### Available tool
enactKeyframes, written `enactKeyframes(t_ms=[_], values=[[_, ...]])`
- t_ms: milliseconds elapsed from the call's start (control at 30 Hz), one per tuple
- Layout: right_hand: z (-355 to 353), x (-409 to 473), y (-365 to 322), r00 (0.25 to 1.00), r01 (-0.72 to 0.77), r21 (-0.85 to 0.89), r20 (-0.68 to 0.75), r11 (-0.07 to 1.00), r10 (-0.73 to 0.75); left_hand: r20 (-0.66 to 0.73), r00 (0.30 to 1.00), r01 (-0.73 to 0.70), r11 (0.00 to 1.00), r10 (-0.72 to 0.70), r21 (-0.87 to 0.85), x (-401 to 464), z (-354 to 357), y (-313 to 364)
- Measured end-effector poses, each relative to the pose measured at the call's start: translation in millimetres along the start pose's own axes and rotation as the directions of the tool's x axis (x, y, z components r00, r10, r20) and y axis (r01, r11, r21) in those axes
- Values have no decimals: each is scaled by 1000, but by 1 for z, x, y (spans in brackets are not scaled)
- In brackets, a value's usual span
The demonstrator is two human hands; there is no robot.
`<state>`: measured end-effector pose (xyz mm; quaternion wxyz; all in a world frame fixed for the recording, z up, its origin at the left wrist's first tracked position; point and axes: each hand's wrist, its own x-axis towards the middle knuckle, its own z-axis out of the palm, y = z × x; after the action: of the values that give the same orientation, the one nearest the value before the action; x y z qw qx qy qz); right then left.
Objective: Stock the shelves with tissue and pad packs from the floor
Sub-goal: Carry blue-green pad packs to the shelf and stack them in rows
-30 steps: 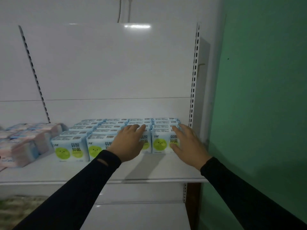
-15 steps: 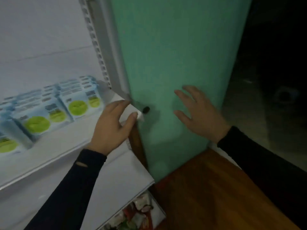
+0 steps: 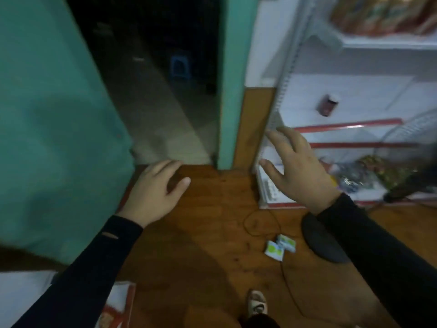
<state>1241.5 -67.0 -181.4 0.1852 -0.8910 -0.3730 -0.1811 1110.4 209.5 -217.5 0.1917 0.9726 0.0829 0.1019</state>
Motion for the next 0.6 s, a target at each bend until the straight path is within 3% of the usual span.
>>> enactKeyframes(t_ms=[133, 233, 400, 600], values=[[-4, -52, 92, 984, -178, -8, 22, 984, 178, 141, 980, -142, 990, 138, 20, 52, 64, 71], [7, -86, 163, 951, -287, -6, 116, 958, 285, 251, 952, -187, 982, 176, 20, 89, 120, 125], [57, -133, 271, 853, -407, -31, 343, 913, 393, 411, 893, -202, 979, 186, -3, 143, 237, 188], [159, -198, 355, 689, -553, -36, 543, 833, 481, 627, 762, -188, 982, 163, -27, 177, 391, 192]])
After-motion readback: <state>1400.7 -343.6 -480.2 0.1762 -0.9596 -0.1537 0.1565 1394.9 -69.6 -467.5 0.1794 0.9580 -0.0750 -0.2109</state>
